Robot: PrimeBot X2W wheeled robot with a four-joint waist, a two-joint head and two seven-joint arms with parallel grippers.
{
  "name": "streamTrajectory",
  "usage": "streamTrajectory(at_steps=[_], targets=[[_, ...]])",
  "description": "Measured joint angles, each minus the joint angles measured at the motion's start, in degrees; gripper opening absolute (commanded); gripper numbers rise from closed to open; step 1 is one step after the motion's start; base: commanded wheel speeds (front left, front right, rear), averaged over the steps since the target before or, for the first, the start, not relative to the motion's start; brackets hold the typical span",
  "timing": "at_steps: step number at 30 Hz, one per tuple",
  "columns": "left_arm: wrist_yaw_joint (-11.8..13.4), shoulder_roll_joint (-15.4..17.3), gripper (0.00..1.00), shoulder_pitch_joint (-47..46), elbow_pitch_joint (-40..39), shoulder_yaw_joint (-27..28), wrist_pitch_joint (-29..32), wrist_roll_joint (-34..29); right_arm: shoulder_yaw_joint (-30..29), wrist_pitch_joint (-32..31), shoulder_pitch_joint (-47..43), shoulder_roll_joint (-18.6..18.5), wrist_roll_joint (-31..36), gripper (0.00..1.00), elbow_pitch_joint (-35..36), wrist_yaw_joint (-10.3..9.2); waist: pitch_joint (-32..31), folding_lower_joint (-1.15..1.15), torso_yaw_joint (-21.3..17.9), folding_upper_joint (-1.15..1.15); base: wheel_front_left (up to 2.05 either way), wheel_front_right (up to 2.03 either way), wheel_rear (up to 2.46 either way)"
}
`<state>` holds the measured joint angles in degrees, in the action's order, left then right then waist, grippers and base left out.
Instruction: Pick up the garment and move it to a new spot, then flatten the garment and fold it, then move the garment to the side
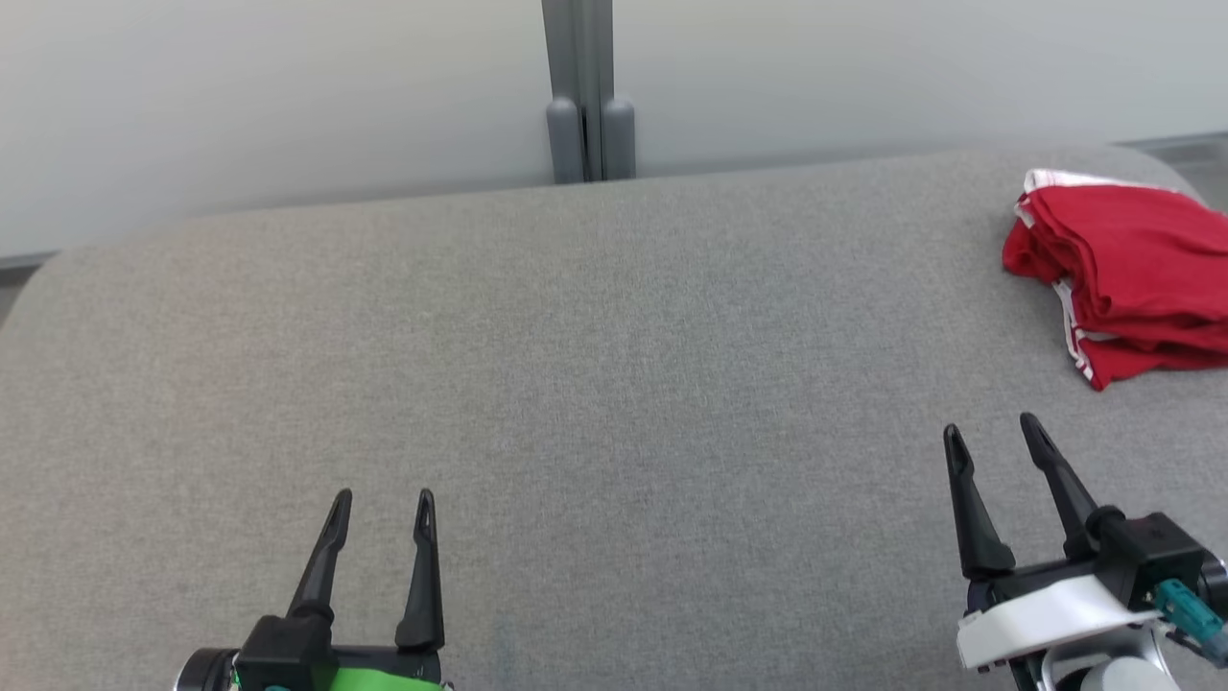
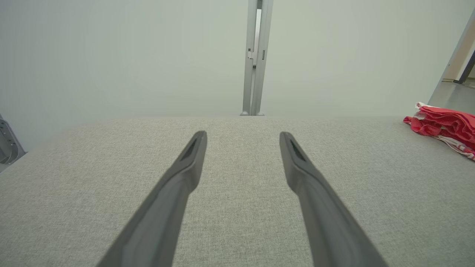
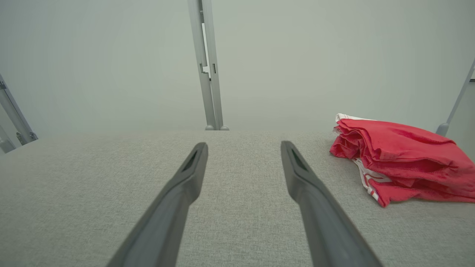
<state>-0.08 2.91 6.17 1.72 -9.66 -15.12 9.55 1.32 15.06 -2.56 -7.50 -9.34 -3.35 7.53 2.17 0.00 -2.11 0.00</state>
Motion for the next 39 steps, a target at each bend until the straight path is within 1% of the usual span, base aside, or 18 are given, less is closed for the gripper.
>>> streamTrajectory(at_steps=[4, 10, 18, 19, 24, 28, 29, 39], targets=[[-0.2, 0.0, 1.0, 1.7, -0.1, 0.0, 0.0, 0.1, 0.0, 0.0, -2.8, 1.1, 0.6, 1.0, 0.4, 0.0, -3.0, 0.0, 0.3, 0.0, 0.0, 0.0, 0.0], [0.5, 0.0, 1.0, 3.2, 0.8, 0.4, 0.0, 0.9, -0.5, 0.0, -5.1, 1.7, 0.7, 1.0, 0.1, 0.0, -5.9, 0.0, 0.5, 0.0, 0.0, 0.0, 0.0], [0.2, 0.0, 1.0, 3.1, 1.8, 0.6, 0.0, 0.4, -0.2, 0.0, -5.4, 2.2, 0.7, 1.0, 0.0, 0.0, -6.1, 0.0, 0.7, 0.0, 0.0, 0.0, 0.0], [0.3, 0.0, 0.0, 3.1, 1.8, 0.6, 0.0, -0.2, -0.2, 0.0, -5.4, 2.2, 0.7, 0.0, 0.0, 0.0, -6.0, 0.0, 0.8, 0.0, 0.0, 0.0, 0.0], [0.2, 0.0, 0.0, 3.8, 3.8, 0.4, 0.1, 1.0, 0.0, -0.3, -5.8, 2.6, -0.5, 0.0, -2.0, 0.01, -5.9, 0.0, 0.9, 0.0, 0.0, 0.0, 0.0], [0.1, 0.0, 0.0, 3.7, 4.0, 0.6, 1.0, 5.7, -0.1, -1.3, -5.8, 2.7, -5.2, 0.0, -2.5, 0.01, -5.8, 0.0, 0.9, 0.0, 0.0, 0.0, 0.0], [0.0, 0.1, 0.0, 3.6, 4.2, 0.9, 1.5, 8.2, -0.2, -1.7, -5.5, 2.6, -7.5, 0.0, -2.7, 0.01, -5.7, 0.0, 0.9, 0.0, 0.0, 0.0, 0.0], [-1.2, 0.6, 0.0, 1.7, 5.7, 2.2, 3.6, 19.1, -0.6, -4.0, -3.8, 2.5, -18.3, 0.0, -3.9, 0.01, -5.4, 0.0, 1.0, 0.0, 0.0, 0.0, 0.0]])
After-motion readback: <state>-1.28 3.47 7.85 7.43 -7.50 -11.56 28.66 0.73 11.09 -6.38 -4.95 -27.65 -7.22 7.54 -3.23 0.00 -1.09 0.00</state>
